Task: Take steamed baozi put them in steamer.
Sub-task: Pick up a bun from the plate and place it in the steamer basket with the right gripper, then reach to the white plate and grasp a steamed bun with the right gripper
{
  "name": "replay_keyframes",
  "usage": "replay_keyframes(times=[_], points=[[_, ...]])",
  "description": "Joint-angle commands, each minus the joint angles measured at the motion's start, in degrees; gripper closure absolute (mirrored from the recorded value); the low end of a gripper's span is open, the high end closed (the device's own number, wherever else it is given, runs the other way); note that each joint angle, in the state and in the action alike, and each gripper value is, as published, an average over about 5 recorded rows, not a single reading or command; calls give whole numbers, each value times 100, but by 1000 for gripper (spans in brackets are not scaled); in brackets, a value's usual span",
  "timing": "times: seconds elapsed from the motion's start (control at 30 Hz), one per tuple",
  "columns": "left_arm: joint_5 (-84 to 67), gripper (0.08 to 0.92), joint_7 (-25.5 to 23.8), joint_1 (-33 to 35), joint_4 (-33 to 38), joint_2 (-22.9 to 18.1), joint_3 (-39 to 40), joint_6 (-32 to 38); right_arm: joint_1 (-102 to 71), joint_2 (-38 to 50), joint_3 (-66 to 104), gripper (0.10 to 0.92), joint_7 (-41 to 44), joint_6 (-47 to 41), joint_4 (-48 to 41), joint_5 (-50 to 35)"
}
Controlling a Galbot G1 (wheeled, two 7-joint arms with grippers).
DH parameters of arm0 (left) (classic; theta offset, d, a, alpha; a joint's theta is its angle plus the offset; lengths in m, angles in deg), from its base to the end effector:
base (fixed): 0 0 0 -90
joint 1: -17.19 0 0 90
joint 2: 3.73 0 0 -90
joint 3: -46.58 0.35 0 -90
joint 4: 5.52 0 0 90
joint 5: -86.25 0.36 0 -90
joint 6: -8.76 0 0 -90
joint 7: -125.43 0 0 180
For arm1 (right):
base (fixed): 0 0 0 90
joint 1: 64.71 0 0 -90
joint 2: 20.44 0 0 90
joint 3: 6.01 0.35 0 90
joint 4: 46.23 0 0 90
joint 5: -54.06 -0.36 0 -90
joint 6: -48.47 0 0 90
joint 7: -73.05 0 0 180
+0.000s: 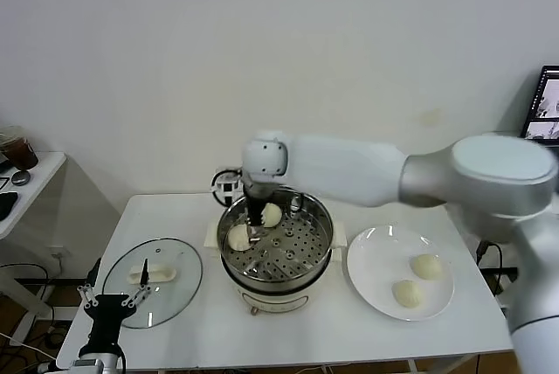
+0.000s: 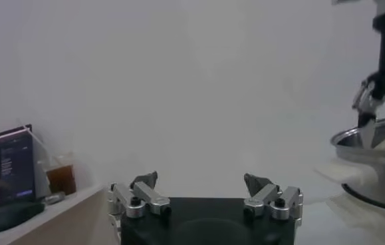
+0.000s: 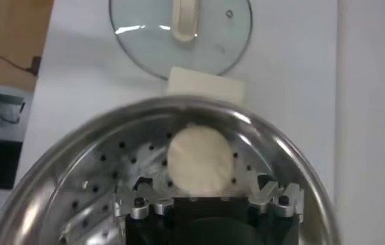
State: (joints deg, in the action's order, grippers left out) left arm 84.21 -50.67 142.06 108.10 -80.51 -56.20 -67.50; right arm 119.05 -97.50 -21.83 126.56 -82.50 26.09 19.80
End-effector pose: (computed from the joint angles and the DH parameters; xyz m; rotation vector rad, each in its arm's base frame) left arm 0.1589 0.1181 -0.3346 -0.1811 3.0263 0.4261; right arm 0.5266 0.2188 -0.0591 1.4206 -1.3656 1.3589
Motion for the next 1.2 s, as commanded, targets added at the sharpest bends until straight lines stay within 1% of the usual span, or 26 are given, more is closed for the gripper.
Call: replay_keyframes(times=[0.03,0.17,0.27,0.4,0.53,0.67,0.8,0.97,1.2], points=[[4,177,-7,-16,7,13,37,-8,1406,1861,-402,203,1213,212,1435,251],[17,177,-15,-36,9,34,85,-22,1480,2920,-615,203,1796,732,1936,783],[36,177,-20,-26,12,45,105,-29,1247,3753,-608,203,2140,1236,2123,1397],[81,177,-27,6,16,36,117,-37,496,4718,-264,203,2261,1694,2182,2200],[128,177,-31,41,18,17,116,-44,-605,5261,340,203,2216,1991,2158,2794],[174,177,-33,73,37,-34,107,-57,-1755,5532,1232,203,2129,2169,2070,3294],[247,177,-44,119,76,-74,103,-84,-2760,5617,2033,203,1958,2252,1968,3703],[283,177,-44,168,121,-108,58,-101,-3850,5467,2783,203,1598,2321,1789,4076],[315,177,-50,263,177,-144,-18,-95,-4506,5091,3273,203,1234,2320,1520,4359]])
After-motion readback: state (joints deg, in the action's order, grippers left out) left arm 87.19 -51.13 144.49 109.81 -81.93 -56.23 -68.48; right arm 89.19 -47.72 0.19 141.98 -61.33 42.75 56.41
